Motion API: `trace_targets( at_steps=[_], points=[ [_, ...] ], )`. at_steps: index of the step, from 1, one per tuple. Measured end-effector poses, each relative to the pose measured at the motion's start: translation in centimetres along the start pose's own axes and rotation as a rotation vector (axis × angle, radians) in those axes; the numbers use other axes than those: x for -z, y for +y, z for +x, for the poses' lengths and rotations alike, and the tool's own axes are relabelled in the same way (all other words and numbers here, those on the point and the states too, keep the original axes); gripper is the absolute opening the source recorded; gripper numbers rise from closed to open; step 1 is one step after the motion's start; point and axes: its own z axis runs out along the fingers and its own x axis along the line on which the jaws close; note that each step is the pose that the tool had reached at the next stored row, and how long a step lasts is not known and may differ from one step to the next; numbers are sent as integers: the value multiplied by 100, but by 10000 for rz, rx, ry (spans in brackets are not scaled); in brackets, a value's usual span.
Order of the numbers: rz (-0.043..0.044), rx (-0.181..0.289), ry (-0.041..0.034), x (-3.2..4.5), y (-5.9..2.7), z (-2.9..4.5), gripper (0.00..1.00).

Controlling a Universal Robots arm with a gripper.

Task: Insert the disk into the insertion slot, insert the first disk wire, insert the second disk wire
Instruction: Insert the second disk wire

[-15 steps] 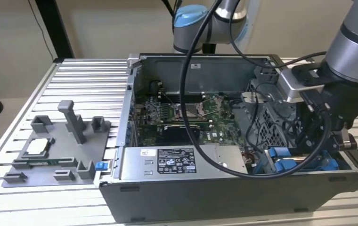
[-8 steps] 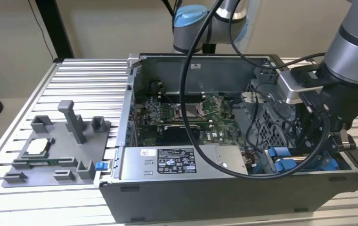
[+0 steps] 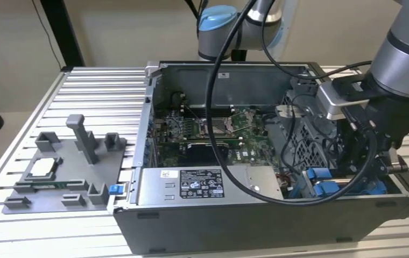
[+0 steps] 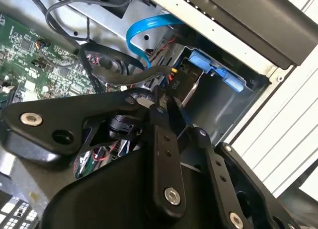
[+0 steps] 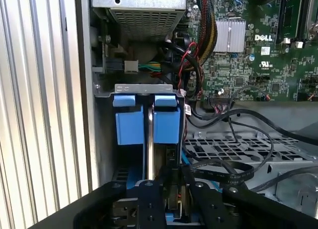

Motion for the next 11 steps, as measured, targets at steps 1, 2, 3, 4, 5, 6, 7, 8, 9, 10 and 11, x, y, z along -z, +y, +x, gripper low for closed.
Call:
trace_targets(
  at_steps=[1, 2, 3, 4, 5, 6, 7, 8, 9, 10, 11],
  points=[
    [0, -1, 0, 43, -5, -2, 100],
    [0, -3, -1, 88, -10, -5, 100],
    [0, -4, -1, 133, -15, -8, 100],
    [0, -3, 2, 183, -22, -11, 100],
    [0, -2, 1, 227, -27, -14, 100],
    [0, -3, 1, 271, -32, -17, 100],
    [0, -3, 2, 316, -38, -21, 100],
    [0, -3, 0, 360, -43, -24, 100],
    [0, -2, 3, 407, -49, -27, 100],
    [0, -2, 2, 447, -54, -30, 100],
    [0, -2, 0, 480, -58, -32, 100]
  ],
)
